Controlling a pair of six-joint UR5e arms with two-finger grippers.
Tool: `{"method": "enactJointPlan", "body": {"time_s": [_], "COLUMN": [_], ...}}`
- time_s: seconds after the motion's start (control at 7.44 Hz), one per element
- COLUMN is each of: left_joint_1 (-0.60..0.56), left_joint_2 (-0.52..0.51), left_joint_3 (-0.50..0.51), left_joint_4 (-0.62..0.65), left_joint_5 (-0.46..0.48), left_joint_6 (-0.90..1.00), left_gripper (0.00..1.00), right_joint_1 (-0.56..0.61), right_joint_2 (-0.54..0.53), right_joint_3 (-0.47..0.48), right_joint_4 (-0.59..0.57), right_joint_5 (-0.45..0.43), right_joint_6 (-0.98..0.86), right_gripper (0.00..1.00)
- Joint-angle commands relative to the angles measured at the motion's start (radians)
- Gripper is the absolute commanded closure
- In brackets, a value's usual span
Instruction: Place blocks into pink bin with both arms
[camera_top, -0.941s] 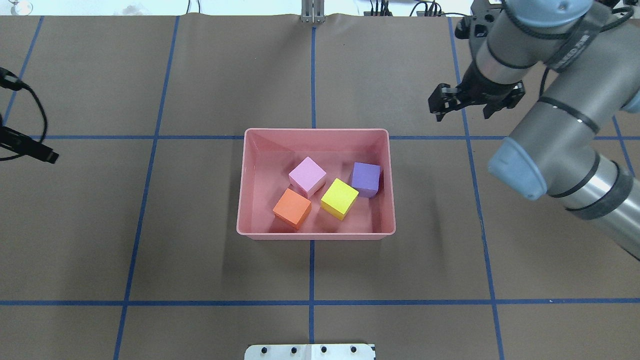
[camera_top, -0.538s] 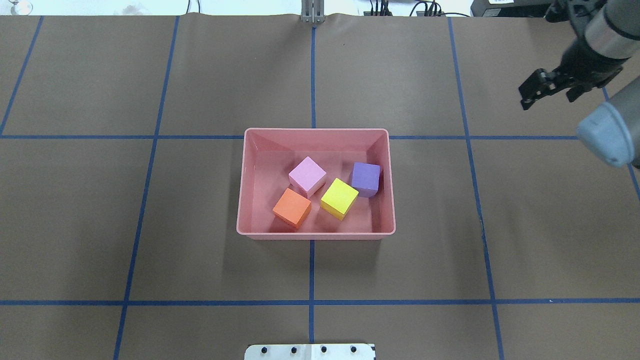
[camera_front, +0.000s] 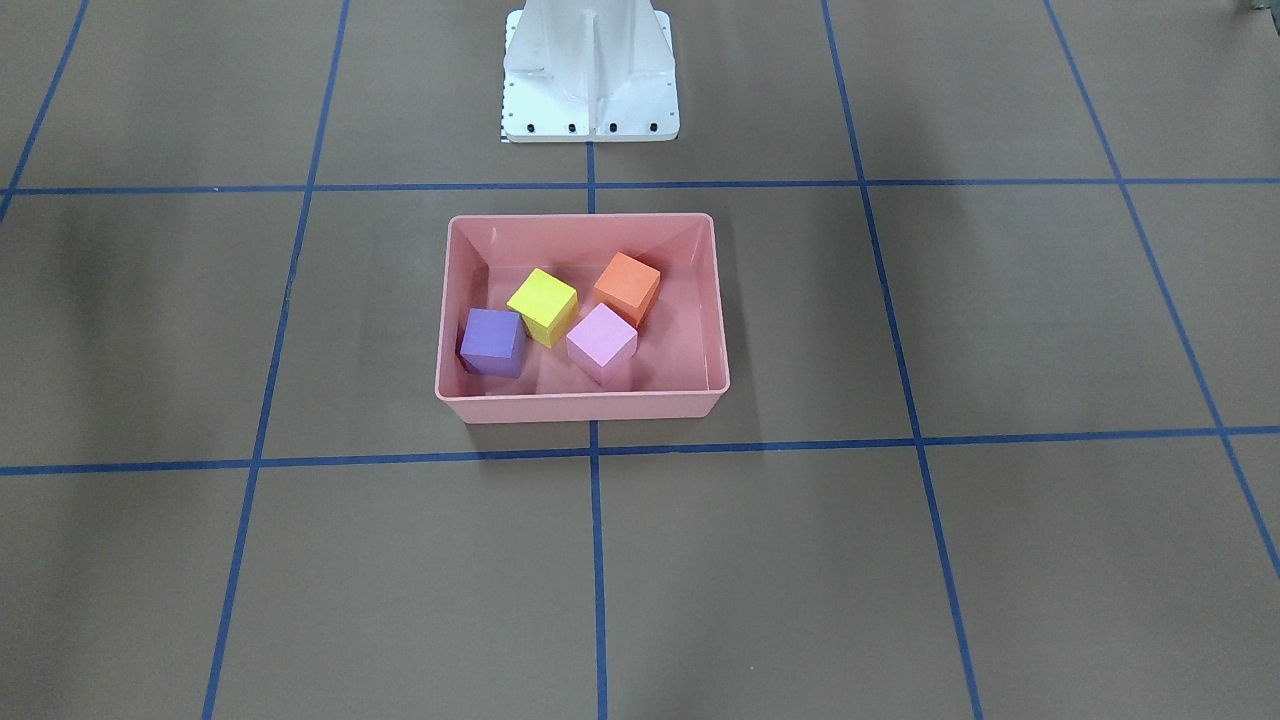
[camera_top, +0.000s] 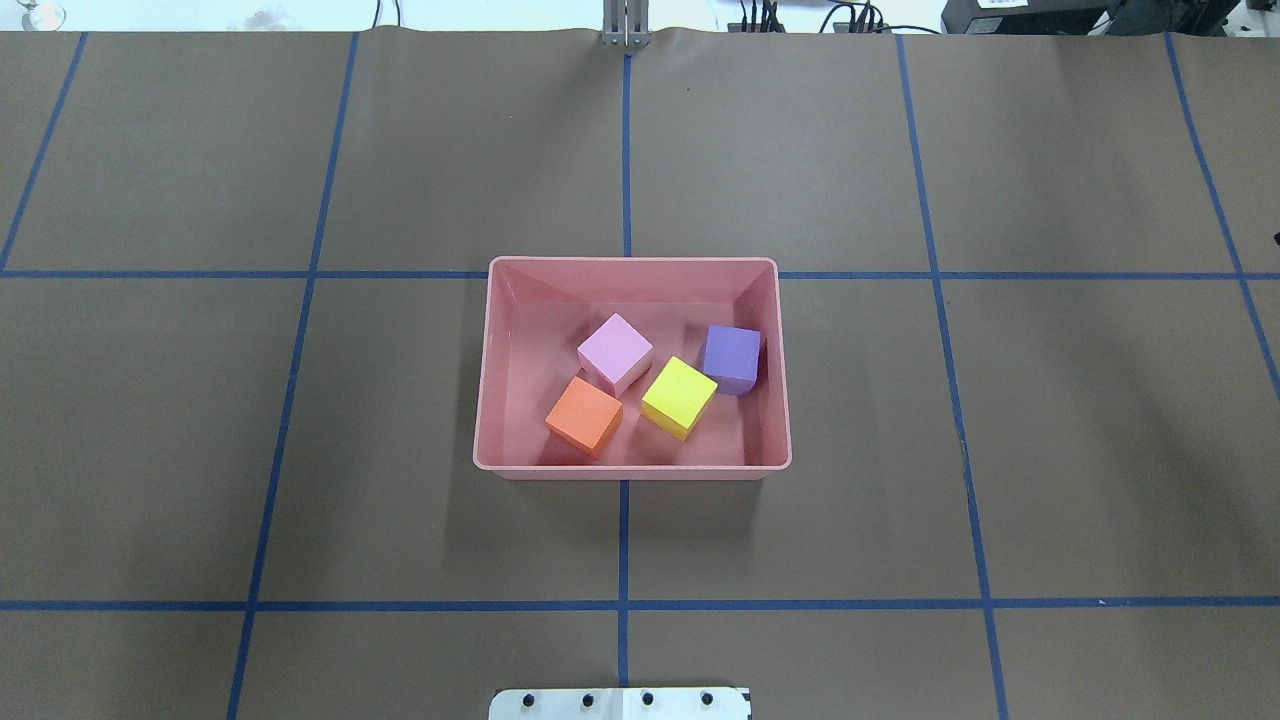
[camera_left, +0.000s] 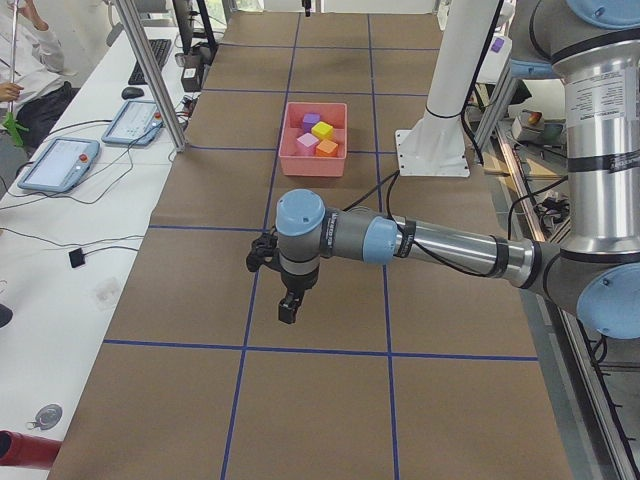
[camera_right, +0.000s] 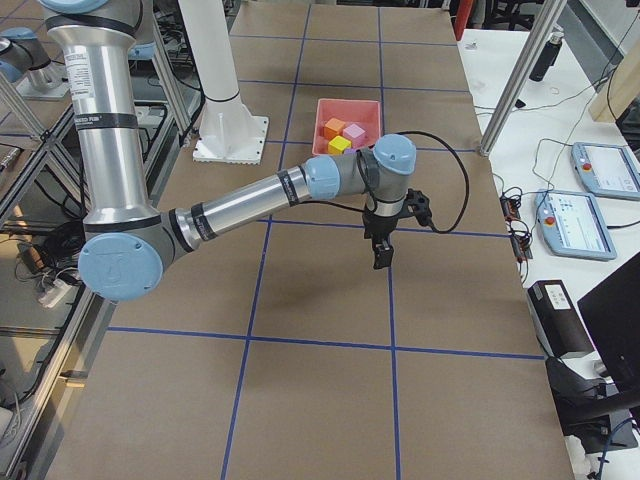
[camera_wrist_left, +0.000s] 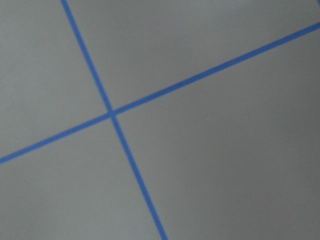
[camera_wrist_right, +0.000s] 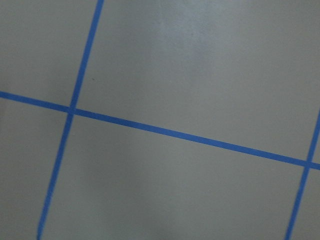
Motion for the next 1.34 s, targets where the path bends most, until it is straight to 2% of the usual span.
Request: {"method": "enactJointPlan", "body": {"time_s": [0.0, 0.81, 1.08, 1.21], "left_joint_1": [-0.096, -0.12, -0.118, -0.118], "left_joint_2": [0.038, 0.054, 0.039, 0.045], "left_joint_3": [0.057, 0.043, 0.039, 0.04], "left_joint_4": [-0.002, 0.024, 0.002, -0.053], "left_joint_5": [0.008, -0.002, -0.002, -0.002], "left_joint_6": [0.004, -0.122, -0.115, -0.113], "left_gripper": [0.0, 0.0, 0.0, 0.0], "right_joint_1": [0.044, 0.054, 0.054, 0.054], "right_joint_2": [-0.081, -0.112, -0.121, -0.126], "right_joint_3": [0.002, 0.001, 0.001, -0.001], "right_joint_4": [0.001, 0.001, 0.001, 0.001], "right_joint_5": [-0.003, -0.006, -0.006, -0.008], "right_joint_6": [-0.032, -0.019, -0.019, -0.019], "right_gripper": [0.0, 0.0, 0.0, 0.0]}}
